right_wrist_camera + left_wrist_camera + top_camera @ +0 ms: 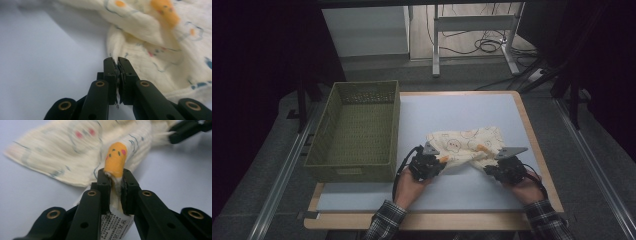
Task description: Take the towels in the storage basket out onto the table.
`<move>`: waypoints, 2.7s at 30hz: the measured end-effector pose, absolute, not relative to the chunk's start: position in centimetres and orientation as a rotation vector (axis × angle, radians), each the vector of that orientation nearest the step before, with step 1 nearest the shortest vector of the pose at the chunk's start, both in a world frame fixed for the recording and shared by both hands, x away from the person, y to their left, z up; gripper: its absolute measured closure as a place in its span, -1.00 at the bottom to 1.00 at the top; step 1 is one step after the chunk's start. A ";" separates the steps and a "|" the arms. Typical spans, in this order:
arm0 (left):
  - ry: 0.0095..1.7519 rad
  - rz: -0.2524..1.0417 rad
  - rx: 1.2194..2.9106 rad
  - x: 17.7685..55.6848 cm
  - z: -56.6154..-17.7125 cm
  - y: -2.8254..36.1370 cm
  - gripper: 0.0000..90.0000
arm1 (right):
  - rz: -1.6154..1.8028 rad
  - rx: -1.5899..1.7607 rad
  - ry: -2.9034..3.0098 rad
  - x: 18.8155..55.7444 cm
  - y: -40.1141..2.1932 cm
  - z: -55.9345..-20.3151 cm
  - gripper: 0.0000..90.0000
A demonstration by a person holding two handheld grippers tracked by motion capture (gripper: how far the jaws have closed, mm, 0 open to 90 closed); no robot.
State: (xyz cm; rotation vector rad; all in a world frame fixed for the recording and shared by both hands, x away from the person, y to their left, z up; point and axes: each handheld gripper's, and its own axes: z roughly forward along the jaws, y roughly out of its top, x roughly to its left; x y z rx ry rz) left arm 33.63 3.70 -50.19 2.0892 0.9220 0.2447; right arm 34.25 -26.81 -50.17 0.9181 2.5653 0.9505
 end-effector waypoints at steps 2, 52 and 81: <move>0.939 0.262 2.069 33.8 -49.5 4.4 0.76 | 0.952 0.919 2.553 33.6 -28.0 -49.4 0.90; 1.013 0.240 2.085 36.7 -50.7 4.2 0.85 | 1.085 0.824 2.664 31.7 -24.9 -50.1 0.49; 1.072 0.323 2.067 37.6 -50.0 4.6 -0.02 | 1.139 0.624 2.813 28.3 -20.2 -49.9 0.82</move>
